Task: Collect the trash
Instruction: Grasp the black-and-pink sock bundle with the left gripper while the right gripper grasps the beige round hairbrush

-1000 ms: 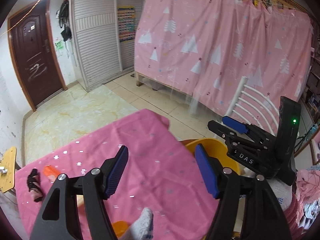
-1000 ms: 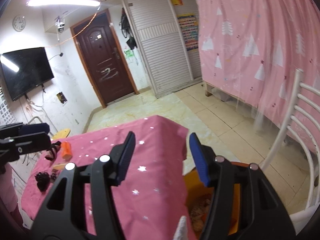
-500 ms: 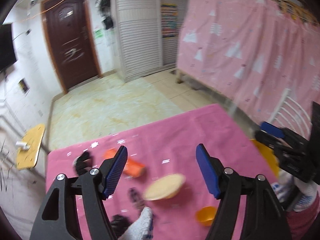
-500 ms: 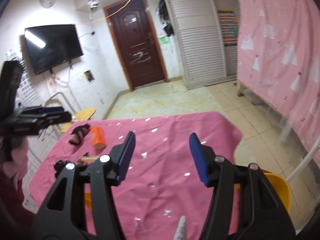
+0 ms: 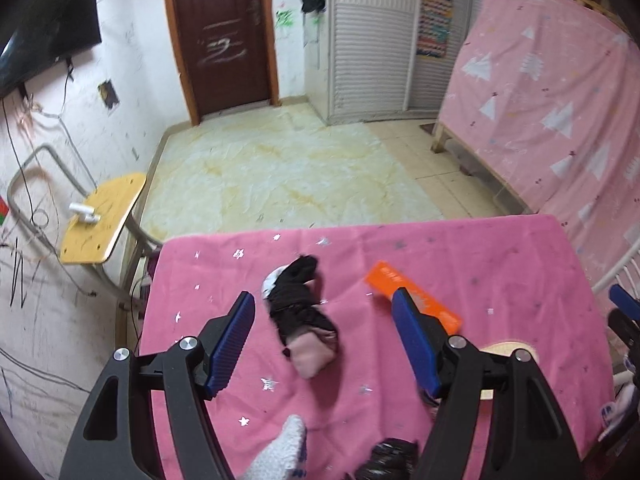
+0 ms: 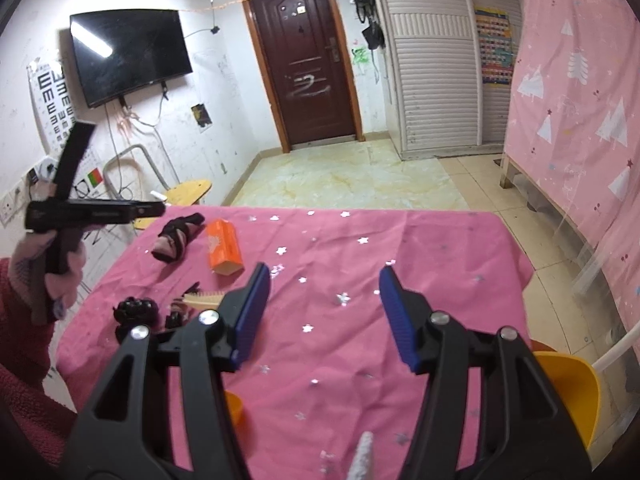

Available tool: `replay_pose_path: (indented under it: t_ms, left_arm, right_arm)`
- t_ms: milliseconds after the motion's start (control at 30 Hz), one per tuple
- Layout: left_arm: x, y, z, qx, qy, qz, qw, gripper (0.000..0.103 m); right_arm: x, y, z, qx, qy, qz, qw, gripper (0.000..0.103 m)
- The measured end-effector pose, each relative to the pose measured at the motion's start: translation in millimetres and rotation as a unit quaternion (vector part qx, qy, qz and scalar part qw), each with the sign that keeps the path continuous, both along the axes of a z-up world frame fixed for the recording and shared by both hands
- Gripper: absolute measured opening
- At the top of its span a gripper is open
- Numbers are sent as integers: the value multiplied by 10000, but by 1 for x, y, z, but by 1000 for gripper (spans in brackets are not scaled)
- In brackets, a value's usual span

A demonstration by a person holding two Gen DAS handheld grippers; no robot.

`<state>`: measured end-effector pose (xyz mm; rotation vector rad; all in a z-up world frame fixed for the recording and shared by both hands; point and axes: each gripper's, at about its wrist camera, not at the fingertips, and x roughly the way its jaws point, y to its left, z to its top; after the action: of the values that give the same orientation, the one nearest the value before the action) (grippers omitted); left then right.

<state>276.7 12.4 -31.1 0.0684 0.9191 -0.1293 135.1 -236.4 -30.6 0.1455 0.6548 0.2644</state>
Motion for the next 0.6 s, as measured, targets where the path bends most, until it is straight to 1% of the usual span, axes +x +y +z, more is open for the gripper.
replay_pose_path:
  t_ms: [100,400,567,600]
  left_arm:
    - [7,7,-16,-9,169,76,9998,63]
    - [27,13,-53,-5,555,239,9982,63]
    - [32,14,-68,-28,723,152,9973,63]
    - [33,13,-69,-26,733,144,9972,62]
  right_arm:
    - [5,11,-1,-41,45,114,9999,60]
    - [10,39,-7,-169,177,444,9987,61]
    - [14,52,-13,-193,300,627,9974,65]
    - [14,55,-14,-213,323,659,9971,65]
